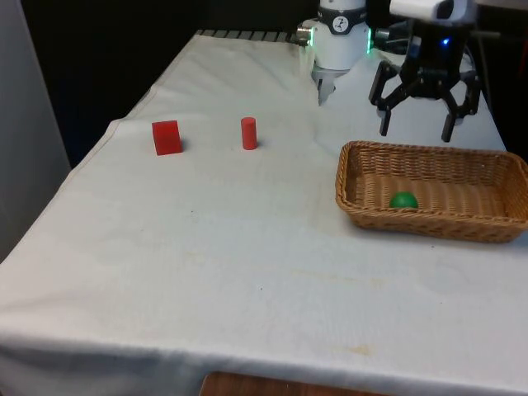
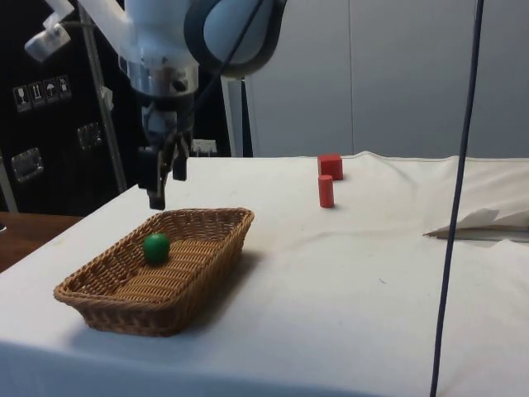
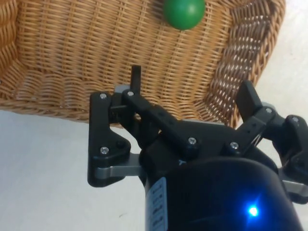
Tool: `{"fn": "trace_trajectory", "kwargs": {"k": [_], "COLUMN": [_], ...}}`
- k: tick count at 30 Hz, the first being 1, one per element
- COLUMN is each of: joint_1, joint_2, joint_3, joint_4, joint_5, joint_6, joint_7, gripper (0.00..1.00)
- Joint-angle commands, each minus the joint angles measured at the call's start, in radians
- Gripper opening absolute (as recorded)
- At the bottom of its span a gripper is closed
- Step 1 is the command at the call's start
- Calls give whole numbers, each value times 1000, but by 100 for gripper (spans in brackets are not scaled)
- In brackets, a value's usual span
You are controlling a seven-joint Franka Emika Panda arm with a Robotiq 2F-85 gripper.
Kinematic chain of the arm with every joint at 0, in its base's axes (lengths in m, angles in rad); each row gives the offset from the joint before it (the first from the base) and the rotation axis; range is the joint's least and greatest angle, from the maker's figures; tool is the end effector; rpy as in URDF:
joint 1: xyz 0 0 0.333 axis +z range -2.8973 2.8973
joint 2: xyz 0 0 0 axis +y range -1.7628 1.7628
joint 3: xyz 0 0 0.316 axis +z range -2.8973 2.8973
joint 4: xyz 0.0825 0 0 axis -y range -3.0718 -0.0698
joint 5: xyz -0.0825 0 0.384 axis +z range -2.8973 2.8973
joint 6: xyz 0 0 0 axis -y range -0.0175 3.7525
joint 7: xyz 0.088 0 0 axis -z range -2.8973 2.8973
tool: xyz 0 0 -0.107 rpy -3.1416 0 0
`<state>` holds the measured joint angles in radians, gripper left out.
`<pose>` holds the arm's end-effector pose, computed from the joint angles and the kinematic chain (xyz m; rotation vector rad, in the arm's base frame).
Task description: Pick up the object to the left of the cylinder and place it into the basket.
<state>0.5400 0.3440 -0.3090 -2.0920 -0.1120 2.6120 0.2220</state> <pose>0.5844 0.1452 0.2829 2.9974 0.1911 0.3323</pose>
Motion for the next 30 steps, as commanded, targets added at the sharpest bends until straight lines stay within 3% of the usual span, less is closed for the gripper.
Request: {"fn": "trace_trajectory", "kwargs": {"k": [1,4,7,11,18,19,30], "joint_1": [4,-1,3,-2,1,-2,-3], "joint_2": [-10,-18,-46,-58,-111,-101,-166], "joint_3": [-8,-2,-11,-7,-18,-13,-24], "joint_4": [3,3,12,15,34,30,62], "joint_5": [-12,-3,-17,-9,-25,-14,-31], "joint_6": [-18,-19,-56,-64,-130,-113,-203], "joint_7": [8,0,7,0,5,-1,0], "gripper": [100,100,100,100,100,100,100]}}
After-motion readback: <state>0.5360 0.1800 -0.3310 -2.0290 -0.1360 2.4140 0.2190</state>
